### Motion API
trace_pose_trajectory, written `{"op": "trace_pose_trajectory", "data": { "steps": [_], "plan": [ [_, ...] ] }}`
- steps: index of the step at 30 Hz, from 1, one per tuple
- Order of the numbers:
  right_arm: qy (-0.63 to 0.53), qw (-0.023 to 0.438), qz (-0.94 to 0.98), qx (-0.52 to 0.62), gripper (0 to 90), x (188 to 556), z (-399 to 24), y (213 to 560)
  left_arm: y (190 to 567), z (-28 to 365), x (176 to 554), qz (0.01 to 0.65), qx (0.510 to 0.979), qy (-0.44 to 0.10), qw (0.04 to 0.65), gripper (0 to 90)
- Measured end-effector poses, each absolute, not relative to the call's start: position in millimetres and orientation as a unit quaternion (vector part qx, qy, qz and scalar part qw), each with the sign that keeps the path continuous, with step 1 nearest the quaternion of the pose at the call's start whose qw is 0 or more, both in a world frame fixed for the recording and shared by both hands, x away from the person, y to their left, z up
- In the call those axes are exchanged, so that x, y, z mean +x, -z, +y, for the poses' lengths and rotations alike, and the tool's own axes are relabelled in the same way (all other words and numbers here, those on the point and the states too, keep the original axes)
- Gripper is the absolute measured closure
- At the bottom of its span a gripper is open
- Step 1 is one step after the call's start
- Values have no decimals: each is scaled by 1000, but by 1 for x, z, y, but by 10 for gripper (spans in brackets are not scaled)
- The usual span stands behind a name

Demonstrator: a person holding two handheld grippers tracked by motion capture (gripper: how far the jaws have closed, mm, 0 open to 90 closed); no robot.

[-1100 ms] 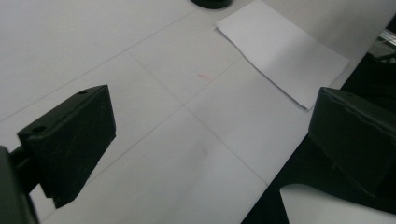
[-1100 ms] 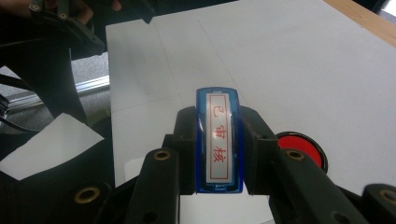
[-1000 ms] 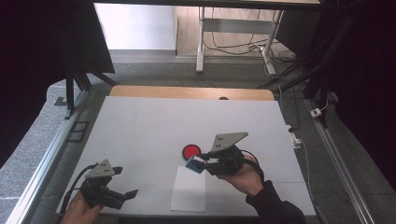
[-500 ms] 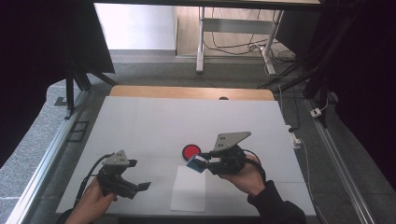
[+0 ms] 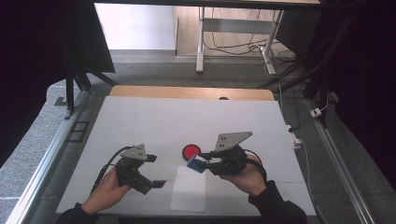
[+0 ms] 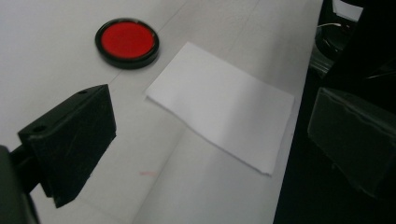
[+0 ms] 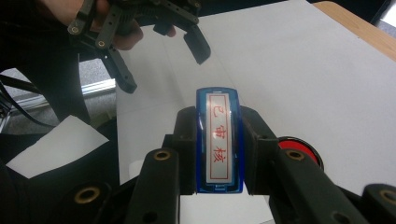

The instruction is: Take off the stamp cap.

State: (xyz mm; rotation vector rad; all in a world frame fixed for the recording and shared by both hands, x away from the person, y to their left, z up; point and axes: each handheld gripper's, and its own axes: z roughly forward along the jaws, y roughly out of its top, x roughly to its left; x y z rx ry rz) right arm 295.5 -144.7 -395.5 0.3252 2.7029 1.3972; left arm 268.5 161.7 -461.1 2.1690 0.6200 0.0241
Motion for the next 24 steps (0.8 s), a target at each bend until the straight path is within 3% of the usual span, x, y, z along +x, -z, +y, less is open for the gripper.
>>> {"op": "trace_pose_trajectory", "data": {
  "steps": [9, 24],
  "plan": [
    [-461, 38, 880, 106, 712, 296, -147, 394, 452, 130, 280, 213, 879, -21, 427, 19],
    [-468, 31, 878, 97, 712, 295, -147, 394, 450, 92, 301, 144, 876, 6, 460, 25]
  ]
}}
